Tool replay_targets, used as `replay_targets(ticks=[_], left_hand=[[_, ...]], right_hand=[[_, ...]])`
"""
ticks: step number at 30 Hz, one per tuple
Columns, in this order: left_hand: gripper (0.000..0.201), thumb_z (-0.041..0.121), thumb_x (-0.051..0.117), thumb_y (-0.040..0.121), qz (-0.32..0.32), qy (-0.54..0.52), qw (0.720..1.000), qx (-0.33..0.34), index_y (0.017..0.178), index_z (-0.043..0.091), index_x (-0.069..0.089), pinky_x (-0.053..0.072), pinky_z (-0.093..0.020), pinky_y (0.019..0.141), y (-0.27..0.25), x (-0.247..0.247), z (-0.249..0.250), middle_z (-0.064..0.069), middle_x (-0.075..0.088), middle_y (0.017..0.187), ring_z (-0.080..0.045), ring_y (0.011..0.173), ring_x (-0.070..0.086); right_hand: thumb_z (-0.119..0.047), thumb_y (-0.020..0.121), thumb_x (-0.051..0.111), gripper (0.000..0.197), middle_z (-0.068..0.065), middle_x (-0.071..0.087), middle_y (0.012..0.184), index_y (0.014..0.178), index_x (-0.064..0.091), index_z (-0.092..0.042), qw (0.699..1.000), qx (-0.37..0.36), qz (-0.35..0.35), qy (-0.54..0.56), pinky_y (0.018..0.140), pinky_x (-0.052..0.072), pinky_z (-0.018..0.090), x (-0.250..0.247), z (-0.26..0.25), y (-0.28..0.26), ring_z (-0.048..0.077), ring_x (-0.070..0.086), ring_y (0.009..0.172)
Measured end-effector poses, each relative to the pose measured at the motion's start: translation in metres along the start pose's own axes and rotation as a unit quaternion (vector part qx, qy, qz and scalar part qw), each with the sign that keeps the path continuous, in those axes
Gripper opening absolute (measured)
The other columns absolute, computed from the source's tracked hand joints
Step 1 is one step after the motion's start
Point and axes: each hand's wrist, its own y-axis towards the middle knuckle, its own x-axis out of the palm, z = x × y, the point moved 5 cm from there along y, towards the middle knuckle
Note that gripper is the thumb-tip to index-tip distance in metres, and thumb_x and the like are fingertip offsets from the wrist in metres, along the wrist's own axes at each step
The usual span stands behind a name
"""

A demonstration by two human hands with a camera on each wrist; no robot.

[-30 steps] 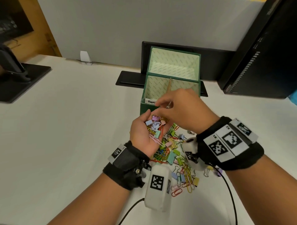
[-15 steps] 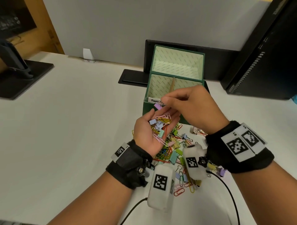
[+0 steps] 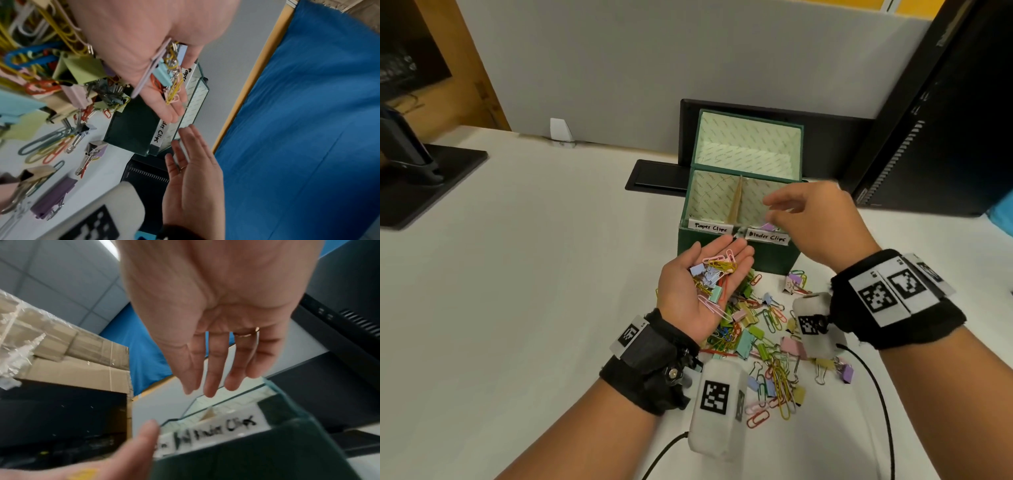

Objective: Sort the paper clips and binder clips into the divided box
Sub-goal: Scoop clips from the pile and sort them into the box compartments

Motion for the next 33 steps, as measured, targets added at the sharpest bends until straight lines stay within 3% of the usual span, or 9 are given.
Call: replay_targets(ticks=[5,8,10,14,18,21,25,30,33], left_hand=[[0.048,0.026,0.031,0.102,-0.004,0.001,1.000,0.002,0.118,-0.009,0.060,0.049,-0.047,0.093,0.002,-0.002,-0.001,-0.026,0.064,0.116,-0.035,0.107,0.063],[0.054,0.028,0.029,0.102,-0.012,0.016,1.000,0.002,0.100,-0.006,0.072,0.051,-0.041,0.091,0.000,-0.005,-0.002,-0.022,0.068,0.108,-0.028,0.091,0.069],[0.052,0.027,0.031,0.102,0.002,0.027,1.000,0.009,0.095,-0.002,0.074,0.054,-0.034,0.084,0.000,-0.006,-0.002,-0.018,0.071,0.097,-0.024,0.082,0.070],[0.036,0.023,0.040,0.100,0.066,0.060,0.996,0.017,0.124,0.004,0.059,0.059,-0.031,0.066,0.002,-0.012,-0.001,-0.014,0.069,0.085,-0.023,0.072,0.070],[0.034,0.023,0.040,0.100,0.081,0.071,0.994,0.017,0.119,0.006,0.062,0.058,-0.040,0.074,0.000,-0.013,-0.001,-0.017,0.070,0.095,-0.028,0.083,0.070],[0.031,0.022,0.041,0.099,0.085,0.074,0.993,0.018,0.094,0.007,0.068,0.059,-0.036,0.069,0.000,-0.013,-0.002,-0.014,0.070,0.083,-0.025,0.075,0.070],[0.031,0.023,0.042,0.098,0.078,0.064,0.995,0.016,0.100,0.007,0.069,0.046,-0.039,0.093,0.000,-0.012,-0.003,-0.013,0.066,0.097,-0.025,0.088,0.064],[0.035,0.014,0.036,0.096,0.014,0.021,1.000,0.015,0.109,0.002,0.066,0.053,-0.037,0.084,0.000,-0.005,-0.004,-0.015,0.070,0.101,-0.025,0.088,0.068],[0.039,0.022,0.036,0.100,0.017,0.009,1.000,0.009,0.109,-0.005,0.062,0.054,-0.045,0.083,0.000,-0.002,-0.004,-0.022,0.070,0.097,-0.031,0.084,0.070]], right_hand=[[-0.029,0.086,0.069,0.012,-0.018,0.070,0.086,0.096,0.074,-0.034,0.989,-0.090,-0.113,0.024,0.069,0.050,0.016,0.009,-0.036,-0.025,-0.001,0.062,0.081],[-0.033,0.085,0.070,0.010,-0.016,0.071,0.081,0.093,0.077,-0.034,0.977,-0.115,-0.178,-0.003,0.071,0.053,0.023,0.025,-0.048,-0.035,-0.001,0.063,0.077],[-0.031,0.085,0.071,0.011,-0.017,0.070,0.079,0.093,0.077,-0.036,0.972,-0.134,-0.192,-0.022,0.073,0.055,0.027,0.035,-0.054,-0.039,-0.002,0.062,0.073],[-0.042,0.085,0.066,0.014,-0.013,0.056,0.078,0.096,0.074,-0.041,0.962,-0.169,-0.181,-0.115,0.068,0.047,0.031,0.050,-0.065,-0.043,0.006,0.048,0.079],[-0.041,0.085,0.063,0.015,-0.006,0.056,0.080,0.090,0.075,-0.033,0.956,-0.166,-0.181,-0.158,0.070,0.051,0.036,0.058,-0.067,-0.044,0.015,0.054,0.084],[-0.037,0.083,0.066,0.012,-0.007,0.054,0.086,0.084,0.071,-0.027,0.962,-0.157,-0.174,-0.137,0.075,0.049,0.036,0.059,-0.065,-0.044,0.015,0.052,0.089],[-0.035,0.082,0.070,0.012,-0.008,0.060,0.089,0.078,0.068,-0.024,0.969,-0.144,-0.179,-0.087,0.080,0.049,0.038,0.058,-0.061,-0.044,0.014,0.054,0.091],[-0.028,0.082,0.074,0.007,-0.006,0.069,0.073,0.082,0.070,-0.023,0.986,-0.060,-0.141,0.071,0.062,0.056,0.028,0.047,-0.055,-0.038,0.008,0.065,0.067],[-0.019,0.082,0.075,0.008,0.002,0.071,0.071,0.087,0.072,-0.013,0.973,0.001,-0.109,0.202,0.051,0.057,0.027,0.033,-0.053,-0.034,0.011,0.069,0.060]])
